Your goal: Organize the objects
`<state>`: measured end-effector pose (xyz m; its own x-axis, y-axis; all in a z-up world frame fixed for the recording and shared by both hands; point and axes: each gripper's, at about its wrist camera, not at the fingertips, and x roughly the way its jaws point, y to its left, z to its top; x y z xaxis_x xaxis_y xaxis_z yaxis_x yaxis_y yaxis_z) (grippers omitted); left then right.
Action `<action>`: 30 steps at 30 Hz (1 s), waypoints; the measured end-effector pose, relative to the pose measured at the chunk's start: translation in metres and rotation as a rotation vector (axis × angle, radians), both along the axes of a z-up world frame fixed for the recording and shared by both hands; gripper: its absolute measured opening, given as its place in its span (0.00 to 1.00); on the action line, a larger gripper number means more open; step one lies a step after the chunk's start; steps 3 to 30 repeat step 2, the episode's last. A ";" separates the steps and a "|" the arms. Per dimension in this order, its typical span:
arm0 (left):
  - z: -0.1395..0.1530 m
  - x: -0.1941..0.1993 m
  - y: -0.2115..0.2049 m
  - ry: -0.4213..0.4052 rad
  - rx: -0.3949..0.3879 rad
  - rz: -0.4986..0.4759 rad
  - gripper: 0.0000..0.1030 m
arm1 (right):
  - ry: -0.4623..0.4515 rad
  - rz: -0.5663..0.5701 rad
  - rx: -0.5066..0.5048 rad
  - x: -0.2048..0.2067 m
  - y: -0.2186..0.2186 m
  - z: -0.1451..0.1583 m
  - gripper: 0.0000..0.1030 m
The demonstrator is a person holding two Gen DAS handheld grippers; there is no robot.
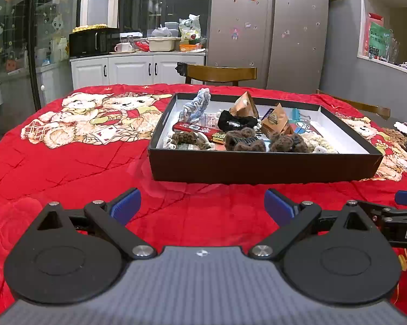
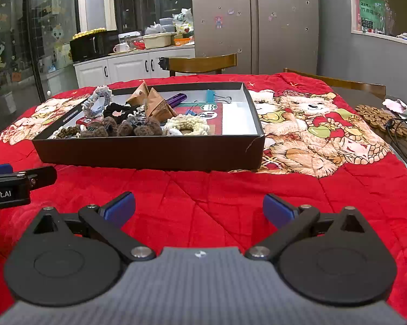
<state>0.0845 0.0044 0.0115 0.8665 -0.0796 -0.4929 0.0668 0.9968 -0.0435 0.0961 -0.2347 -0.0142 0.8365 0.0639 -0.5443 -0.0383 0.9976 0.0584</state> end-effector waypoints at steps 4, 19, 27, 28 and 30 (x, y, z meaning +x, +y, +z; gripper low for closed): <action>0.000 0.001 0.000 0.002 0.002 -0.001 0.96 | 0.000 0.001 0.001 0.000 0.000 0.000 1.00; 0.000 0.001 0.000 0.002 0.002 -0.001 0.96 | 0.000 0.001 0.001 0.000 0.000 0.000 1.00; 0.000 0.001 0.000 0.002 0.002 -0.001 0.96 | 0.000 0.001 0.001 0.000 0.000 0.000 1.00; 0.000 0.001 0.000 0.002 0.002 -0.001 0.96 | 0.000 0.001 0.001 0.000 0.000 0.000 1.00; 0.000 0.001 0.000 0.002 0.002 -0.001 0.96 | 0.000 0.001 0.001 0.000 0.000 0.000 1.00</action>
